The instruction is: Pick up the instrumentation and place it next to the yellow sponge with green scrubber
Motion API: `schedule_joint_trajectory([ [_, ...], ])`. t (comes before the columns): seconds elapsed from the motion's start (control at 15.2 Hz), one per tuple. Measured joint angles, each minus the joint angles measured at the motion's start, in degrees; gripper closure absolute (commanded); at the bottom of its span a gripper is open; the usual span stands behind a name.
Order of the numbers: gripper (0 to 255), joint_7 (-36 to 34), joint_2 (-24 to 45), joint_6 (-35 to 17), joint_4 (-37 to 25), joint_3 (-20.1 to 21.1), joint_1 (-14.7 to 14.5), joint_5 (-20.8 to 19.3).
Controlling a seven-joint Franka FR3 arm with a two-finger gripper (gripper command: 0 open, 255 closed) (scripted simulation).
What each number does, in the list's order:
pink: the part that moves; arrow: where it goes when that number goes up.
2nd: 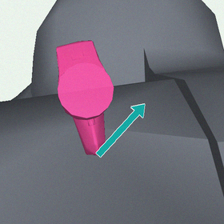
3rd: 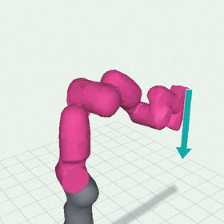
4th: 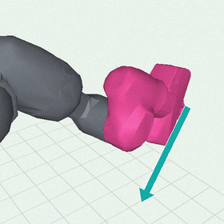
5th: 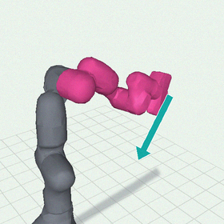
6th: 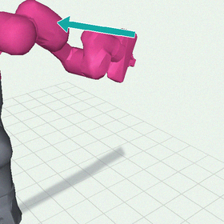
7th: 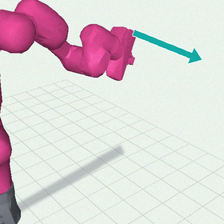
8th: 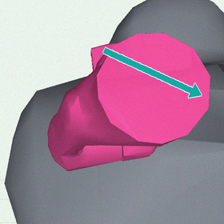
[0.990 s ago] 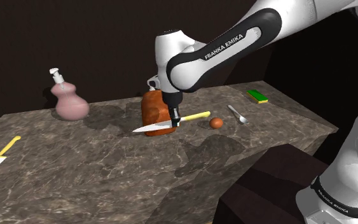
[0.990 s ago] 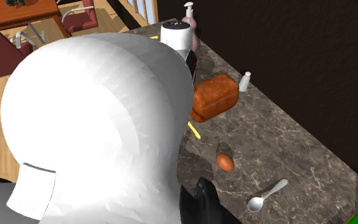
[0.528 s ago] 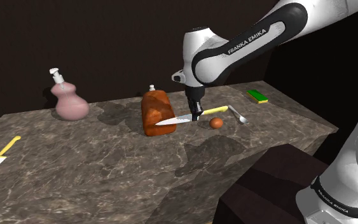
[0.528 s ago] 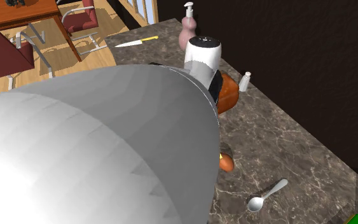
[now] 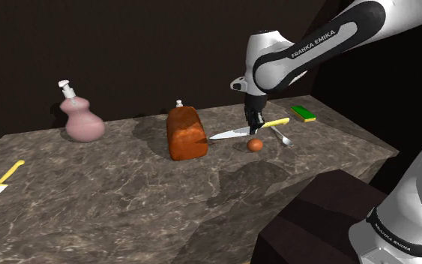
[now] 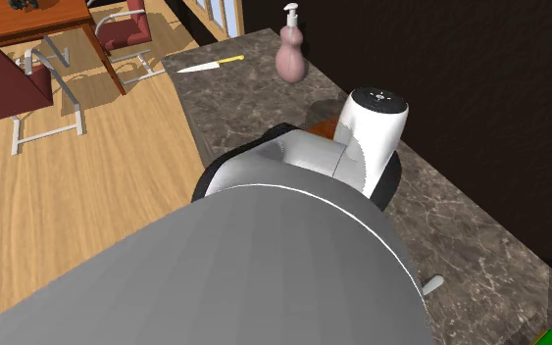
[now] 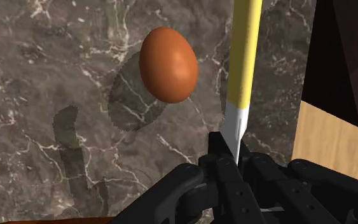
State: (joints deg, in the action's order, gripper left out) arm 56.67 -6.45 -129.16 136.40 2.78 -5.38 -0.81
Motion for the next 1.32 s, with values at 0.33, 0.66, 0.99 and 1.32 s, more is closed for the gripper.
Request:
schedule_joint_trajectory([
  [0.33,255,6.78,-3.35,-0.2,3.42,-4.09,3.25,-0.79],
  [0.66,255,13.89,-6.02,-0.54,6.23,-8.68,6.83,-2.26],
  [0.99,255,21.23,-6.21,-0.28,5.92,-13.49,10.36,-3.67],
  [1.32,255,29.01,-4.31,-0.77,4.21,-18.48,13.75,-4.48],
])
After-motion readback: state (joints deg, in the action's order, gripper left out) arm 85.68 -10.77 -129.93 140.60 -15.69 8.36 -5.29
